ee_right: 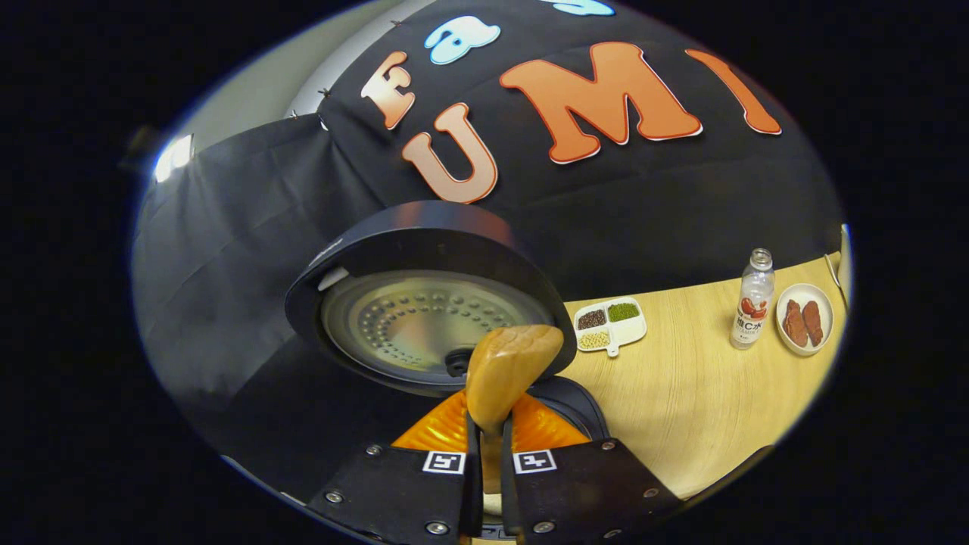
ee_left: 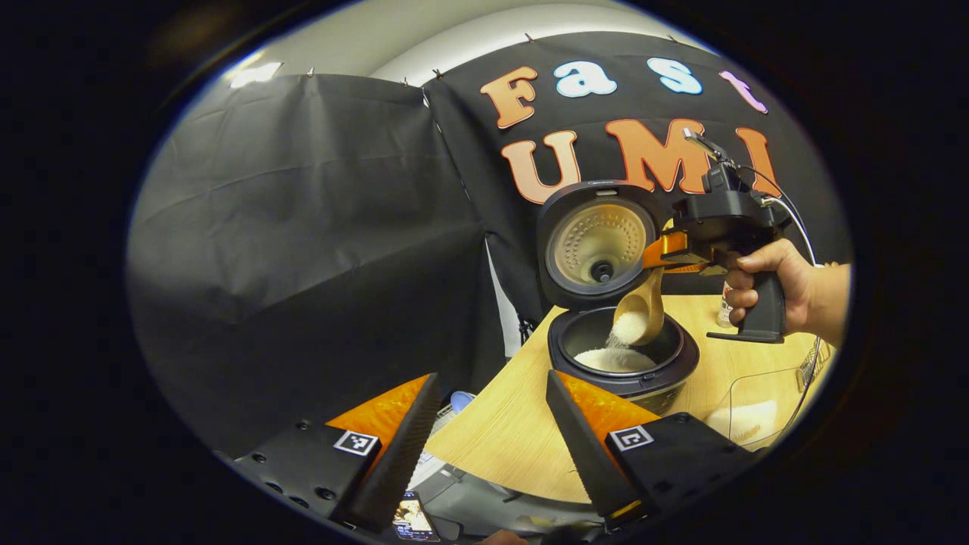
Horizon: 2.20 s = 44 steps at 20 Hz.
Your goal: Close the left gripper, press the button to open the rice cooker; take a wooden spoon from the chopstick holder with the right hand, scoop a spoonful of rice and pour it into the rice cooker, then put the wooden spoon back into the chopstick holder.
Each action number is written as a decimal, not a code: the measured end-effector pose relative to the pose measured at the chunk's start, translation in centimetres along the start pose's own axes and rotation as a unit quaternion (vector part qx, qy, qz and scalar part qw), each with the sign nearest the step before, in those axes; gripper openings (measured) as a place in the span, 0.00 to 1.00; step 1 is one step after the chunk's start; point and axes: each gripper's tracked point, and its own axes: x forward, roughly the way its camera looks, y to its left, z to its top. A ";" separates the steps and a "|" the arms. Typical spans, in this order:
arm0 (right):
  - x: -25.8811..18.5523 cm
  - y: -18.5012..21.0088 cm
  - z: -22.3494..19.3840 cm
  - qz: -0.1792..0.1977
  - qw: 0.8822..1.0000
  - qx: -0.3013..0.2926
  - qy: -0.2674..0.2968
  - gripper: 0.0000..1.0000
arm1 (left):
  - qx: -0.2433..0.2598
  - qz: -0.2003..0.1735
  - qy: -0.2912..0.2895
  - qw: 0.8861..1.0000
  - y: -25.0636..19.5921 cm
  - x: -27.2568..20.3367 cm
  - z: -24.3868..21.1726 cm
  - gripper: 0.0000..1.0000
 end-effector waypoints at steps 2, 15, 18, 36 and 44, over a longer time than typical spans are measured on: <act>-0.2 0.5 0.7 0.001 1.000 -0.023 -0.009 0.09 | 0.001 0.001 -0.002 1.000 0.1 -0.2 0.1 0.95; -0.5 4.4 0.5 0.021 0.979 -0.200 -0.016 0.09 | 0.001 -0.010 -0.004 1.000 0.1 -0.1 -0.2 0.95; -0.8 4.8 0.8 0.021 0.967 -0.252 -0.031 0.09 | 0.001 -0.009 -0.003 1.000 0.4 -0.1 -0.3 0.95; -8.8 2.2 4.2 0.049 0.988 -0.127 -0.069 0.08 | -0.004 -0.006 -0.013 1.000 0.2 -1.8 0.2 0.95; -18.0 -12.1 6.1 -0.062 0.993 -0.032 -0.094 0.13 | 0.018 -0.062 -0.034 0.997 -5.5 -2.4 2.1 0.95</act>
